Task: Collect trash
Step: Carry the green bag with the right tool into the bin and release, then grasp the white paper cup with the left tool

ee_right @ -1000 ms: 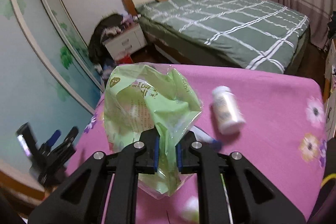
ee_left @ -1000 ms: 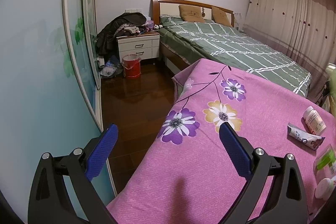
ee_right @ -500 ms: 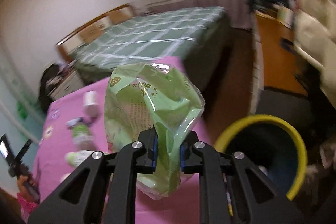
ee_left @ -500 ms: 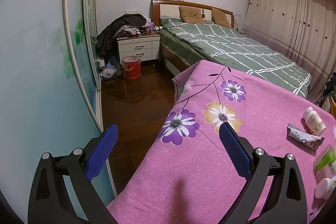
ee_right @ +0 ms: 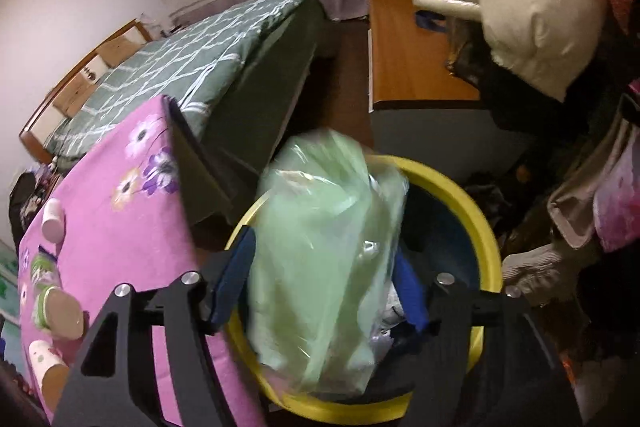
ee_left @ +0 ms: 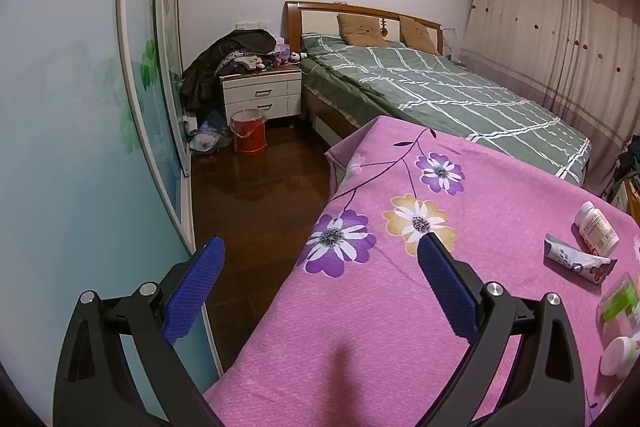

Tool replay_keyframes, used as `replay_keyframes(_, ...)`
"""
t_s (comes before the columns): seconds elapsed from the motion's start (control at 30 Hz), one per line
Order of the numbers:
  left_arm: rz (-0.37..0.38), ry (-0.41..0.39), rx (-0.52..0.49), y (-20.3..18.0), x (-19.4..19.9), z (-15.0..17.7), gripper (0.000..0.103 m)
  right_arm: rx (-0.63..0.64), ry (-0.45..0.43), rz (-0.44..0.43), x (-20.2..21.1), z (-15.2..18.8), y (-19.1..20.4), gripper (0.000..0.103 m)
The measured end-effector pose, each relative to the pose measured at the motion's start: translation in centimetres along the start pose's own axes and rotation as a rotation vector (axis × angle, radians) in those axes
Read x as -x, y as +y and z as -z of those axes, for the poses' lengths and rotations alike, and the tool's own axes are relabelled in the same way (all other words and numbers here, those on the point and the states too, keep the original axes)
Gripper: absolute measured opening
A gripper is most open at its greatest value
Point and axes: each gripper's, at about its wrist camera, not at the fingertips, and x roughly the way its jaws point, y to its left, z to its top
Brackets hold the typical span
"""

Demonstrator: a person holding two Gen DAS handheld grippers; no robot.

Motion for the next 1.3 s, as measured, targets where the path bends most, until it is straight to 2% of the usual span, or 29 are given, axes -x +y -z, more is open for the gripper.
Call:
replay_keyframes(0.13,0.003,0.0,-0.003,0.0,0.1,0.0,0.096,-0.044,-0.075,-0.007,0.6,0.4,0.0,0.069)
replay_keyframes(0.2,0.005,-0.003,-0.006,-0.1,0.2,0.0,0.096,-0.067,-0.151,-0.043,1.2,1.1,0.6,0.071)
replay_keyframes(0.33,0.007,-0.011,-0.017,-0.4,0.4,0.1,0.096,0.01,-0.251,-0.069,1.9,2.8,3.7,0.072)
replay_keyframes(0.4,0.009,-0.02,-0.024,-0.5,0.6,0.1,0.096,0.053,-0.272,-0.062,2.3,3.2,4.9,0.072)
replay_keyframes(0.47,0.016,-0.023,-0.029,-0.7,0.7,0.2,0.096,0.085,-0.334,-0.04,3.2,3.5,5.9,0.072)
replay_keyframes(0.53,0.047,-0.015,-0.039,-1.0,0.8,0.2,0.096,0.109,-0.366,-0.014,3.8,3.8,6.6,0.078)
replay_keyframes(0.63,0.17,0.012,-0.043,-1.9,2.3,0.2,0.096,0.147,-0.411,0.016,4.6,4.3,7.9,0.084)
replay_keyframes(0.67,0.207,0.014,-0.053,-2.4,3.0,0.4,0.096,0.16,-0.426,0.027,4.8,4.5,8.3,0.09)
replay_keyframes(0.7,0.273,0.021,-0.083,-3.4,4.2,0.7,0.096,0.173,-0.435,0.034,5.0,4.6,8.6,0.095)
replay_keyframes(0.73,0.318,0.026,-0.109,-4.3,4.9,1.0,0.096,0.201,-0.447,0.037,5.1,4.9,9.3,0.096)
replay_keyframes(0.8,0.459,0.036,-0.222,-7.3,7.6,2.4,0.096,0.242,-0.462,0.029,6.0,5.5,9.8,0.096)
replay_keyframes(0.83,0.501,0.038,-0.268,-8.4,8.6,2.9,0.096,0.259,-0.47,0.026,6.1,5.7,10.1,0.096)
replay_keyframes(0.9,0.634,0.045,-0.411,-11.7,11.5,4.8,0.096,0.27,-0.48,0.019,6.4,5.9,10.2,0.096)
replay_keyframes(1.0,0.774,0.061,-0.564,-15.2,14.9,7.4,0.096,0.264,-0.493,-0.003,6.7,6.0,9.9,0.097)
replay_keyframes(1.13,0.858,0.094,-0.683,-18.7,17.0,9.8,0.096,0.275,-0.486,-0.012,6.7,6.0,10.2,0.096)
replay_keyframes(1.3,0.91,0.151,-0.745,-20.8,17.5,11.6,0.096,0.283,-0.496,-0.028,6.9,6.2,10.3,0.096)
